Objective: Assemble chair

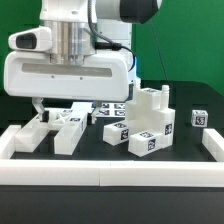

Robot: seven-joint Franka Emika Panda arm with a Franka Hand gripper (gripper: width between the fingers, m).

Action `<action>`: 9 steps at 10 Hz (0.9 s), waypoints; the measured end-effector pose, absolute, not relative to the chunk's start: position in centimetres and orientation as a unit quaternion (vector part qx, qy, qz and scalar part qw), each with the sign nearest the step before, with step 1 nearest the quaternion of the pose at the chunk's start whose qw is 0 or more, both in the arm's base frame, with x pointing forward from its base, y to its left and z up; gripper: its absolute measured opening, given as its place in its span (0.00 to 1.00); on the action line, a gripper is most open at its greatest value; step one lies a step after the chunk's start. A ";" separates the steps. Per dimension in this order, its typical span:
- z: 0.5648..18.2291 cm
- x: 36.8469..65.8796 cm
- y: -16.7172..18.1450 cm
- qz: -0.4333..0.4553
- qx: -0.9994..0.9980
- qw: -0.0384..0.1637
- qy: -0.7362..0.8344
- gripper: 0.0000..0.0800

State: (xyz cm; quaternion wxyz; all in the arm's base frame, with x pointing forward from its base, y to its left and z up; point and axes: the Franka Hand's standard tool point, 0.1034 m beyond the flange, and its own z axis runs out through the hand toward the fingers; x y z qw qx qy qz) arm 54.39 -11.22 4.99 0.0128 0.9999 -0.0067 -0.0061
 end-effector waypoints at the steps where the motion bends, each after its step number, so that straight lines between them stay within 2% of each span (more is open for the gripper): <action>1: 4.9 54.1 -11.3 -0.011 1.000 0.009 -0.008 0.81; 5: 4.8 54.0 -11.3 -0.012 1.000 0.009 -0.006 0.81; 9: 3.0 52.6 -11.4 -0.029 1.000 0.007 0.000 0.81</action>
Offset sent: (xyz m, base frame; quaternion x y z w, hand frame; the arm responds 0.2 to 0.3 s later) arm 0.0000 0.0000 0.0000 0.0000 0.0000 0.0000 1.0000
